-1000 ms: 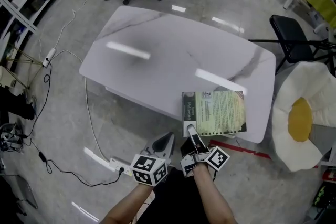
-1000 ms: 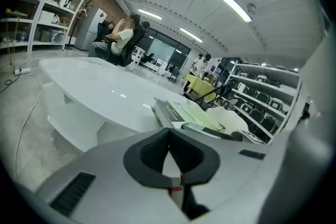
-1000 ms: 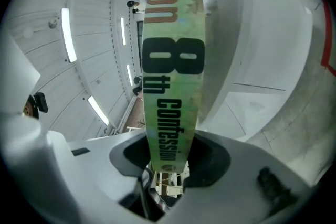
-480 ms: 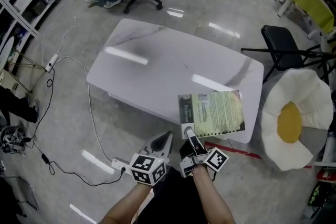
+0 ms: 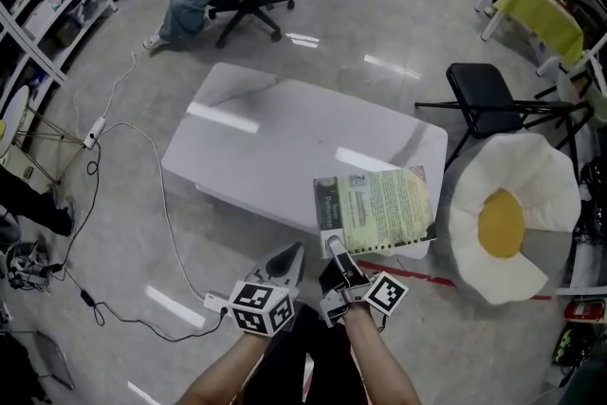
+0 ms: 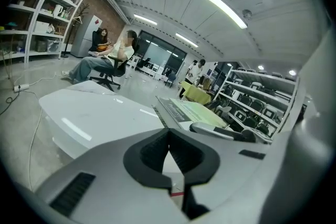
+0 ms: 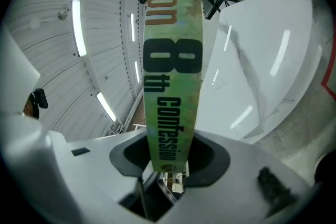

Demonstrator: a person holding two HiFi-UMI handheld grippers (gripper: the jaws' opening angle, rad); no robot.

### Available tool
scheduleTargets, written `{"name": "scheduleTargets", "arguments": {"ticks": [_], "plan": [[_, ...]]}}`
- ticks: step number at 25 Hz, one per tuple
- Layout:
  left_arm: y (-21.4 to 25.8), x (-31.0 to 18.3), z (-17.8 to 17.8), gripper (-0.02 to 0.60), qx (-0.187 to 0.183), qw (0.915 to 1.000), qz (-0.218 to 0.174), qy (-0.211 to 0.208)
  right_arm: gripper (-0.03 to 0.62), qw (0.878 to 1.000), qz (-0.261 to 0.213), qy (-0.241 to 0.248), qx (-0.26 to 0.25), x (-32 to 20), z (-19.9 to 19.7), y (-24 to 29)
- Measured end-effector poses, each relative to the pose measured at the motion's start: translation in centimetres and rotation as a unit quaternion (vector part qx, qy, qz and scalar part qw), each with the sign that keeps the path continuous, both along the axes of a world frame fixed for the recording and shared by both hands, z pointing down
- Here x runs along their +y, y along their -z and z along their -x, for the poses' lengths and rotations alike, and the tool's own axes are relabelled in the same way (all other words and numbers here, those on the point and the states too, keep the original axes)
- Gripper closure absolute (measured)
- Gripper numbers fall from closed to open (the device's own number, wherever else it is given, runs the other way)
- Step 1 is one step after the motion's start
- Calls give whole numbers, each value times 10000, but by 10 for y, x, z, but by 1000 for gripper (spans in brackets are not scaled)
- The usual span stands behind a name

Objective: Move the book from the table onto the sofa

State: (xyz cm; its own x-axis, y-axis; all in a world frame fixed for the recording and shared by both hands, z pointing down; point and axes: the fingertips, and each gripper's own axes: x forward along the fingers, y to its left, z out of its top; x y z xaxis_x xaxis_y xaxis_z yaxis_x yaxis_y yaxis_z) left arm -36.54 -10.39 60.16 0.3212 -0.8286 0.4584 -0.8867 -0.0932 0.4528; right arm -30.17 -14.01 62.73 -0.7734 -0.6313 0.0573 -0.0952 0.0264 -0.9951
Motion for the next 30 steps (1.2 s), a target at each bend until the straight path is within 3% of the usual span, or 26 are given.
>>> {"name": "scheduleTargets", "arguments": {"ticks": [11, 21, 30], "plan": [[79, 13, -15, 572, 16, 9999, -143, -91, 427, 10000, 4, -15, -4, 23, -14, 77], [124, 53, -19, 572, 39, 9995, -214, -221, 428, 9991, 327, -281, -58, 74, -24, 116], [150, 80, -43, 572, 115, 9980, -273, -566, 428, 9994, 160, -268, -127, 108, -37, 152]]}}
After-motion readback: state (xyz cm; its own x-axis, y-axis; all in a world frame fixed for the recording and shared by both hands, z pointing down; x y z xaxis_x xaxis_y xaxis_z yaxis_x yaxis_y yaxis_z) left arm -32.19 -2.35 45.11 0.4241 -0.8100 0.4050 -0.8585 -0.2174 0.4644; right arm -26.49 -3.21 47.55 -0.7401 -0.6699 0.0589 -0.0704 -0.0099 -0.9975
